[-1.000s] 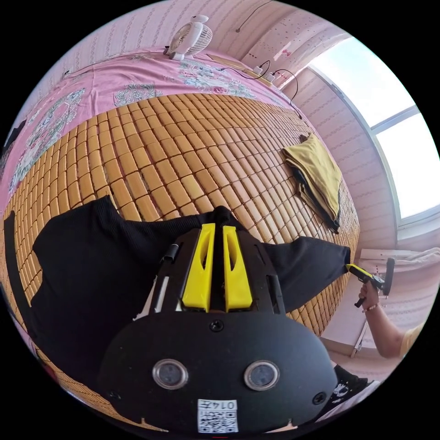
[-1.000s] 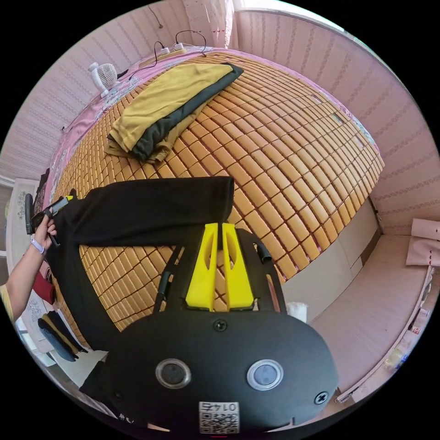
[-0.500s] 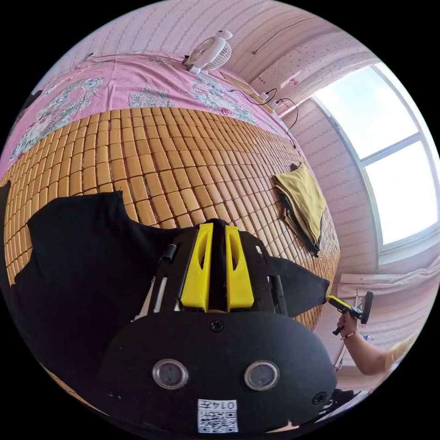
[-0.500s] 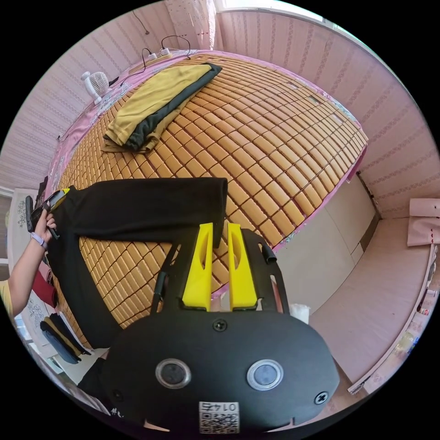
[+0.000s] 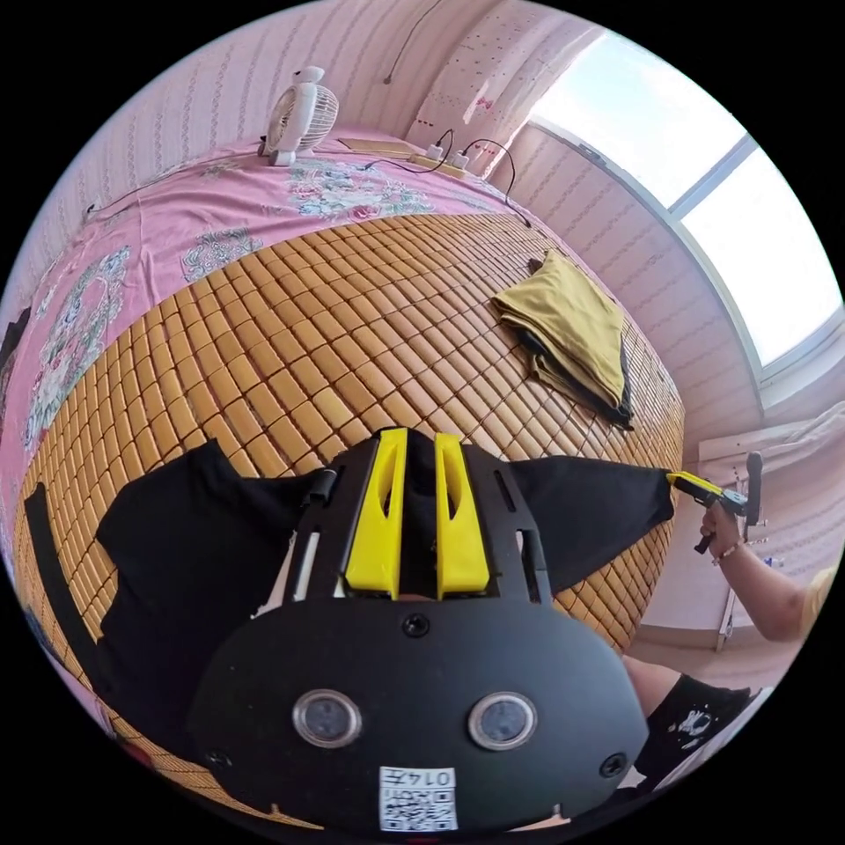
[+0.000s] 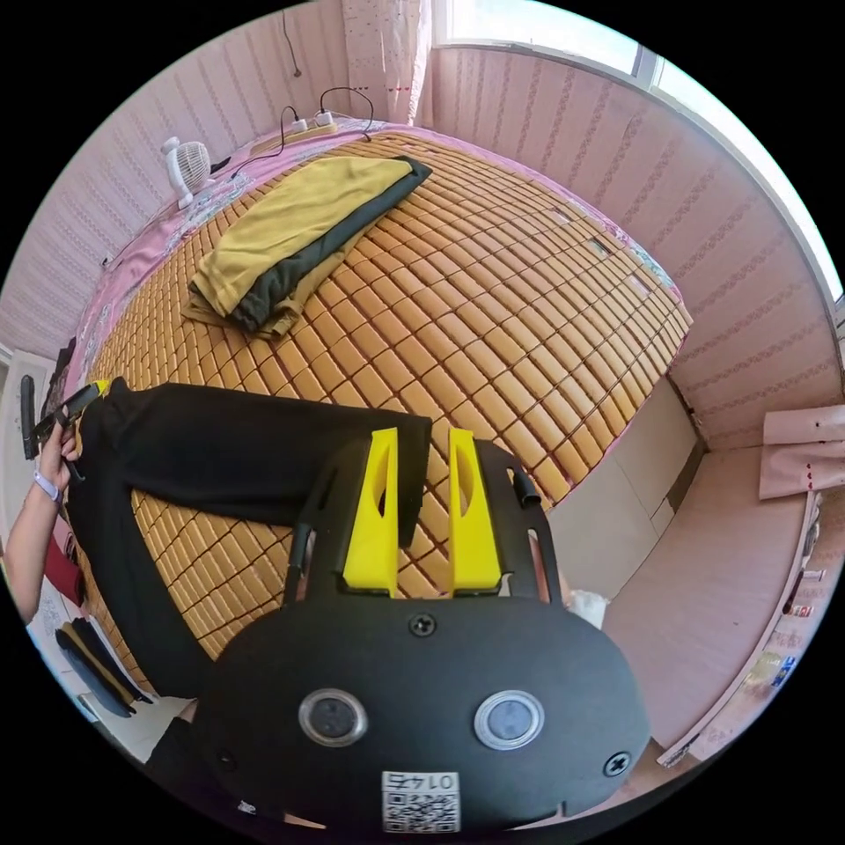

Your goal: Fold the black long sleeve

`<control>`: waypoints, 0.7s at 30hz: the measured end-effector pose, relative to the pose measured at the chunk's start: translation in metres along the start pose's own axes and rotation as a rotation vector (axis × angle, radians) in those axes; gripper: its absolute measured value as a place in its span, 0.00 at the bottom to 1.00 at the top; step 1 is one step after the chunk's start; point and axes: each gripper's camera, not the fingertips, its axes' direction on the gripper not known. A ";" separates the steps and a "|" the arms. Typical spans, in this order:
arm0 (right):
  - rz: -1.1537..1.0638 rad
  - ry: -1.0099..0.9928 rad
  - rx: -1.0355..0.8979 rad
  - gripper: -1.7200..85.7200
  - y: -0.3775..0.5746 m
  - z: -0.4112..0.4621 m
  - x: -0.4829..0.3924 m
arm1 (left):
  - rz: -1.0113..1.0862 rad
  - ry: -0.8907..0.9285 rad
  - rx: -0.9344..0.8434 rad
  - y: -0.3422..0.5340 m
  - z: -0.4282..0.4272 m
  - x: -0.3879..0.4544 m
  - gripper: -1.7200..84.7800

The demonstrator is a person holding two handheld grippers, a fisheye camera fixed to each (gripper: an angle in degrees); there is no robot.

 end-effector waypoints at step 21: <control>0.025 -0.057 0.076 0.06 0.038 -0.010 -0.051 | -0.195 0.023 -0.016 0.025 0.042 -0.014 0.01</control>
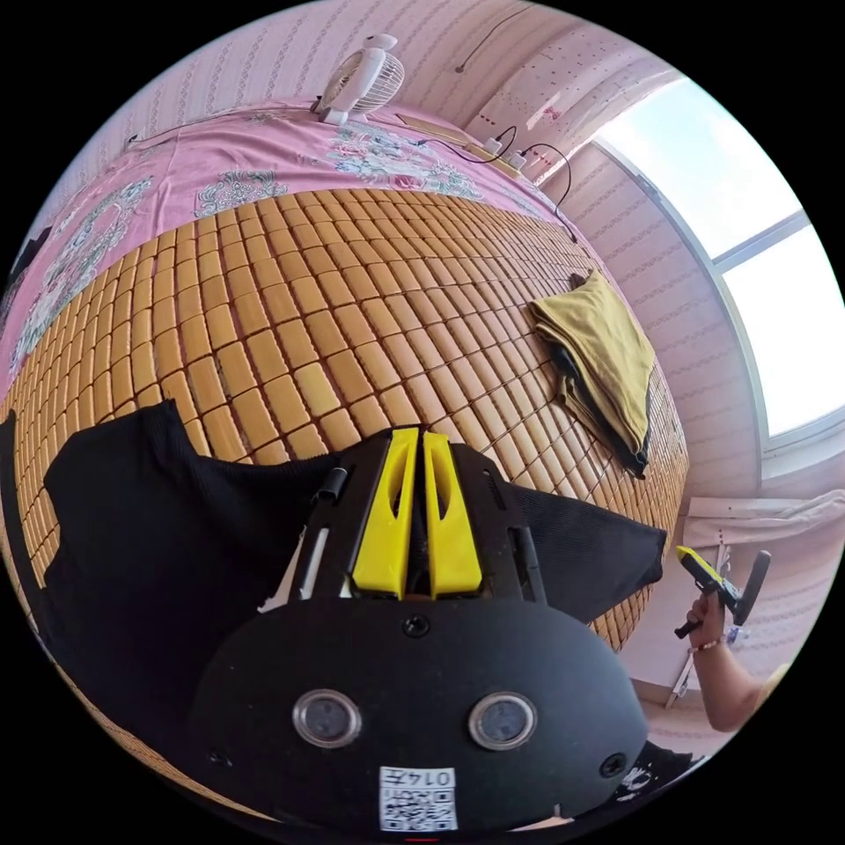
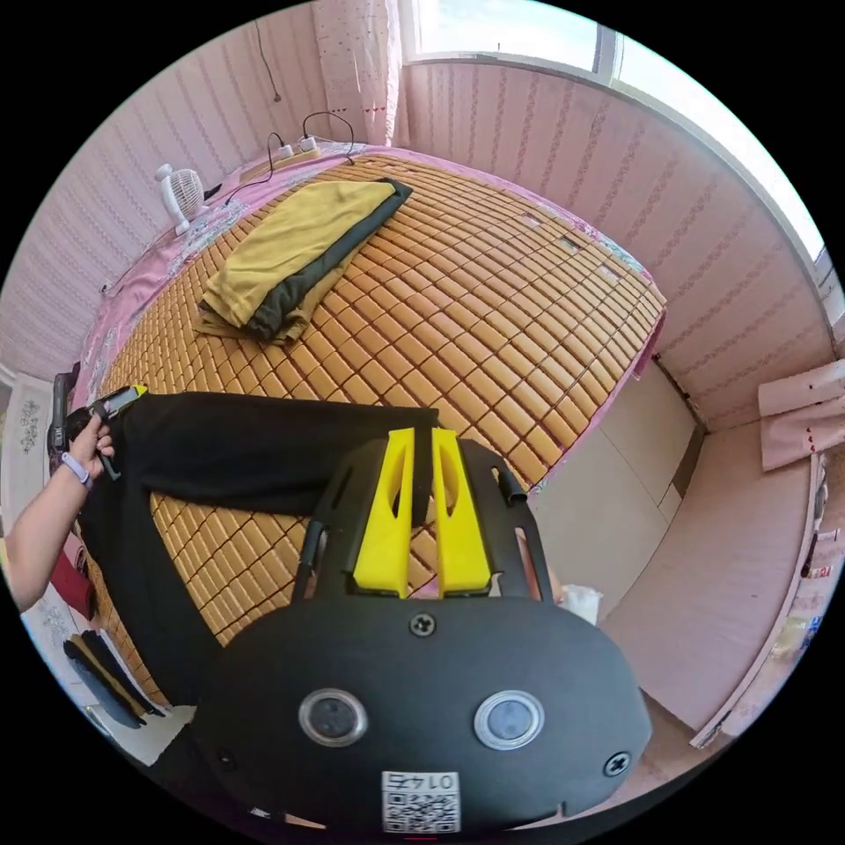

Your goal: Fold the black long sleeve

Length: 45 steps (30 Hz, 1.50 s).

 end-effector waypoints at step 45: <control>-0.862 -0.157 -0.059 0.05 -0.005 0.105 -0.406 | -0.384 -0.142 0.086 0.482 -0.184 -0.181 0.08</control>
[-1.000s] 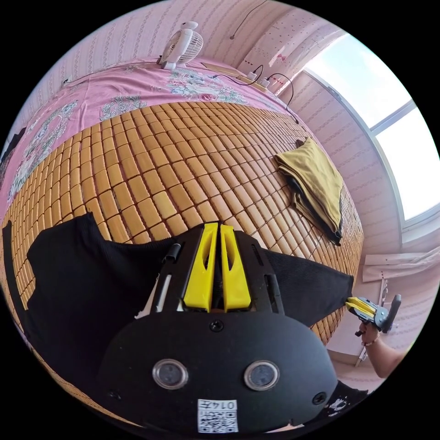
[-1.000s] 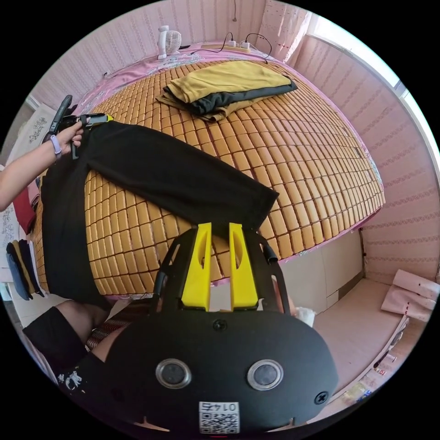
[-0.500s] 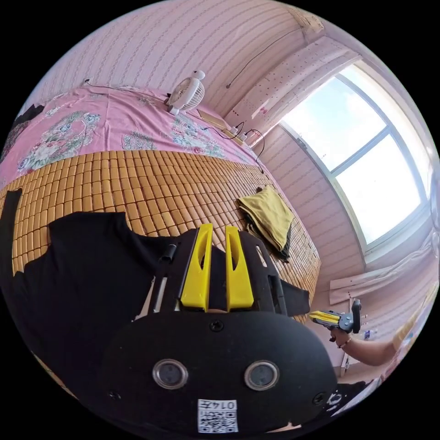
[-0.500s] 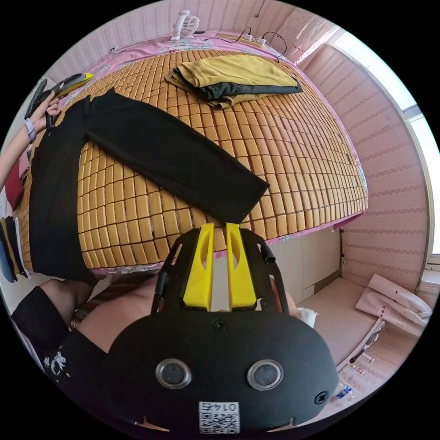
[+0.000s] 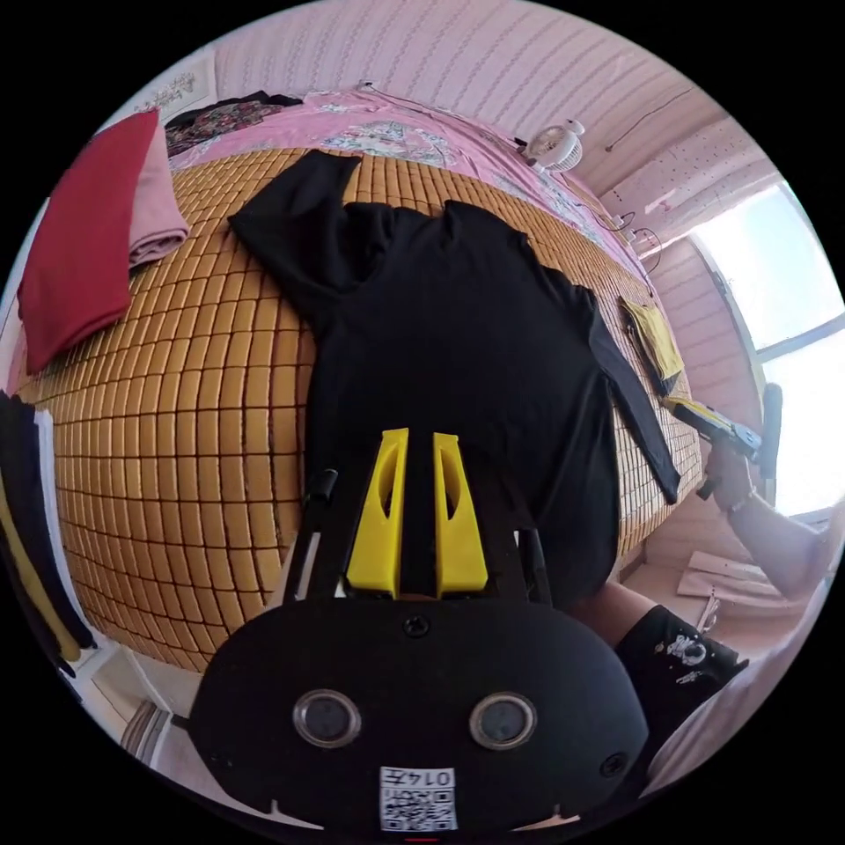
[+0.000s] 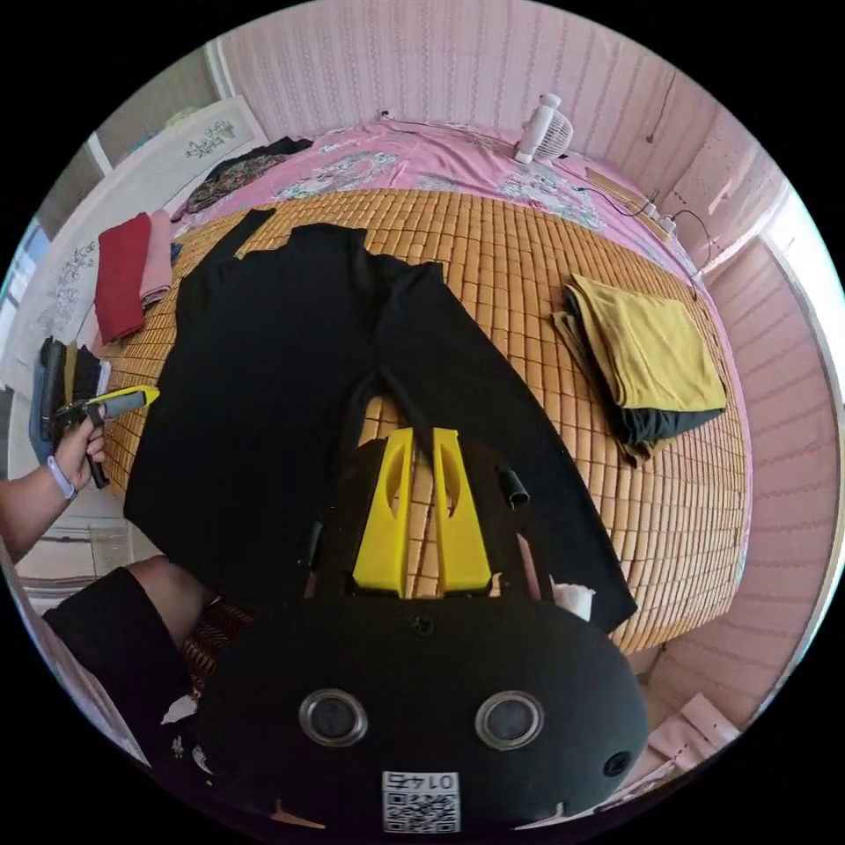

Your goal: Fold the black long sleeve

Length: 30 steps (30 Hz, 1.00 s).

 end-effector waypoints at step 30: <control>-0.912 -0.847 -0.071 0.02 -0.345 0.124 -0.371 | -0.145 0.190 0.127 0.160 -0.002 -0.134 0.10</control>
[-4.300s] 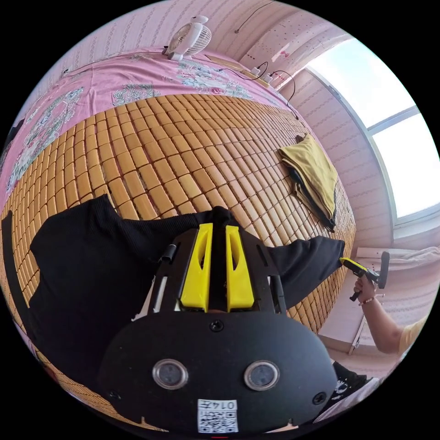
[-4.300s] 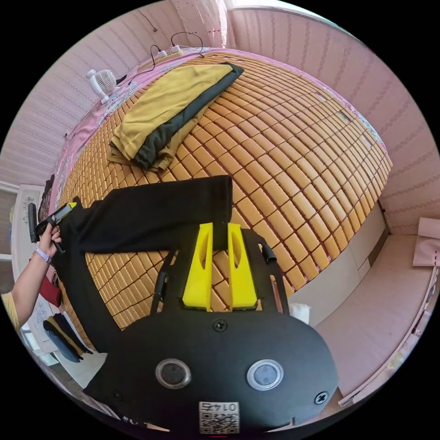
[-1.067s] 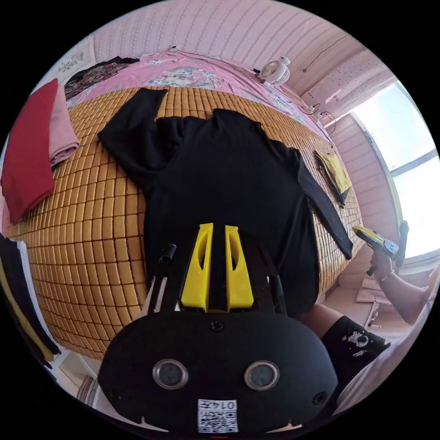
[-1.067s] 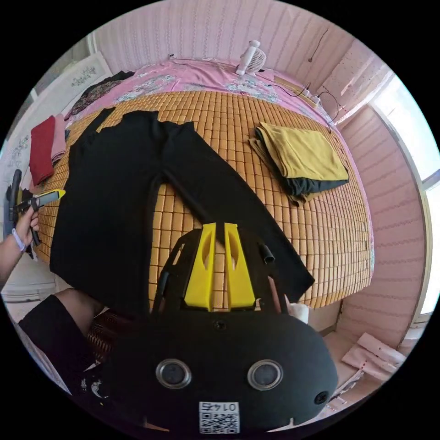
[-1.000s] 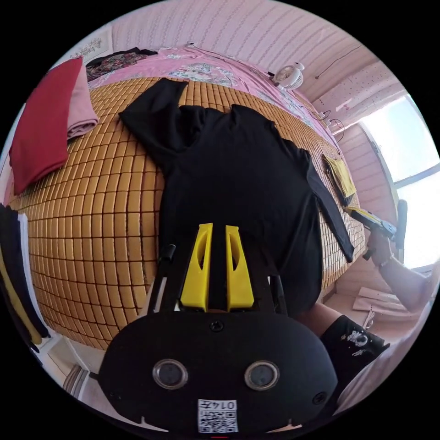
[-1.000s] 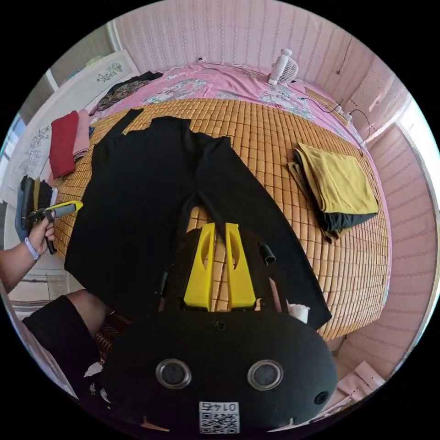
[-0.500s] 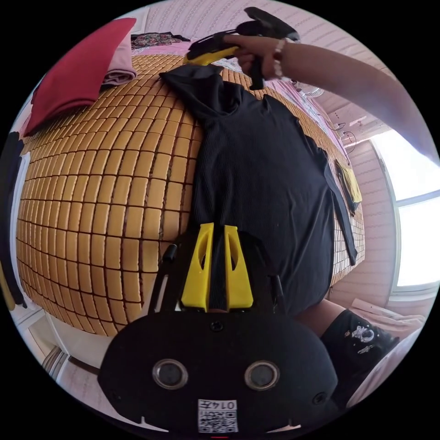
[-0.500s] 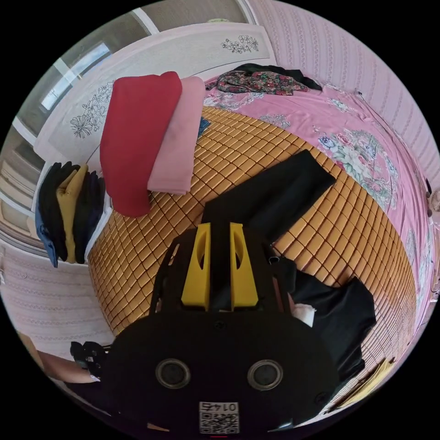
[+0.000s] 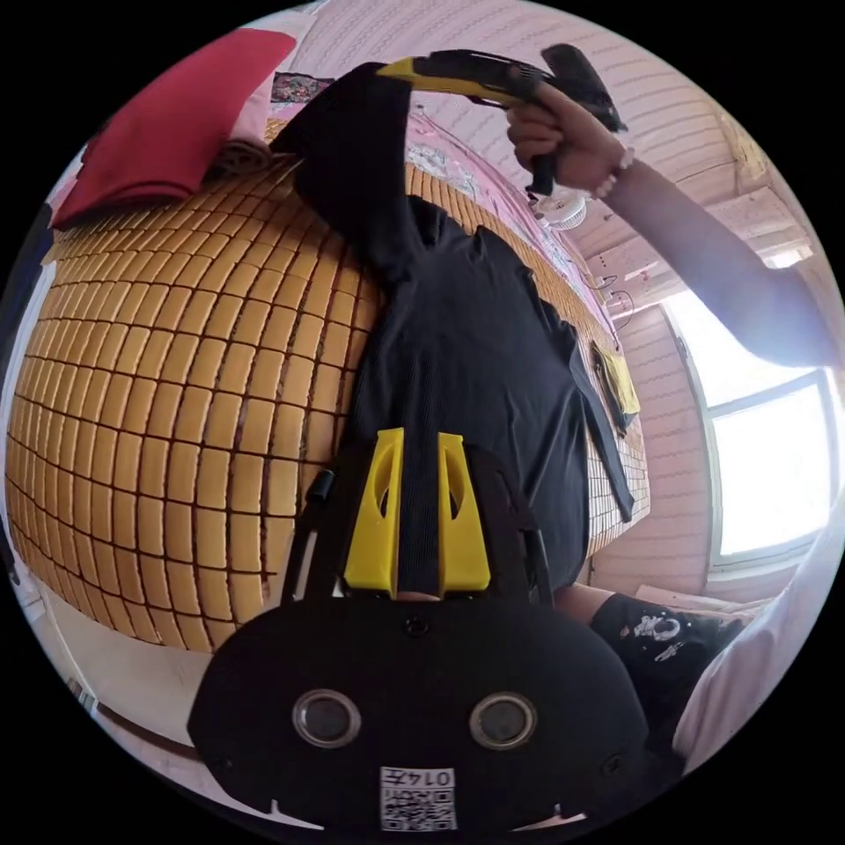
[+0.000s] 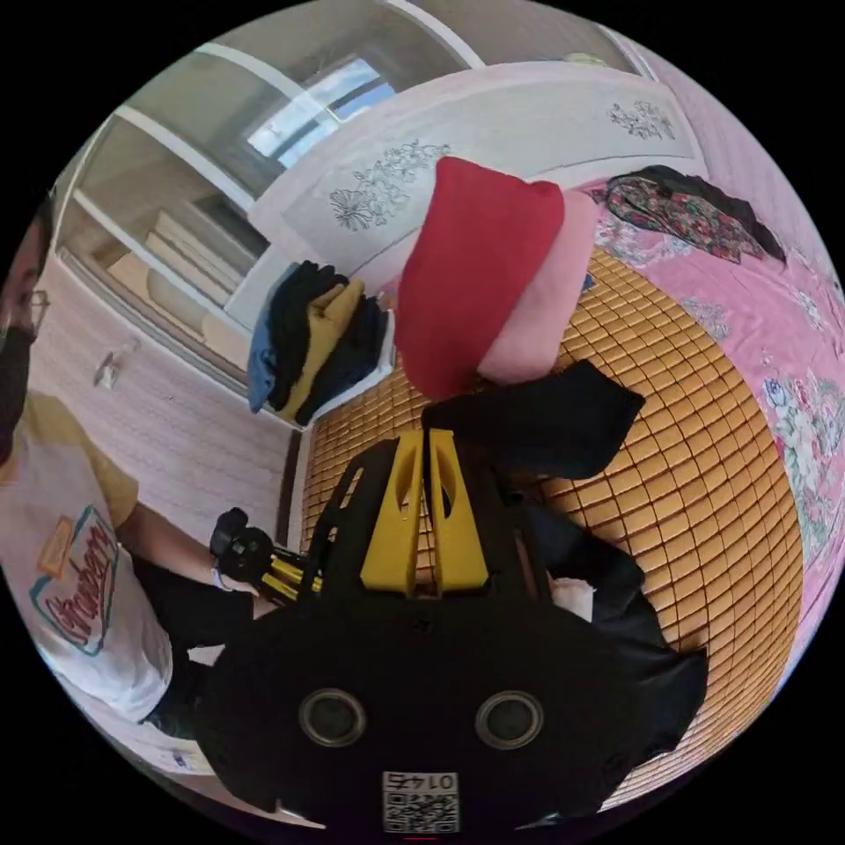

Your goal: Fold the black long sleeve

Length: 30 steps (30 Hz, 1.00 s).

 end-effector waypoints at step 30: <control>0.206 0.315 -0.314 0.02 0.038 0.063 0.040 | -0.233 -0.248 0.242 -0.035 -0.056 -0.117 0.01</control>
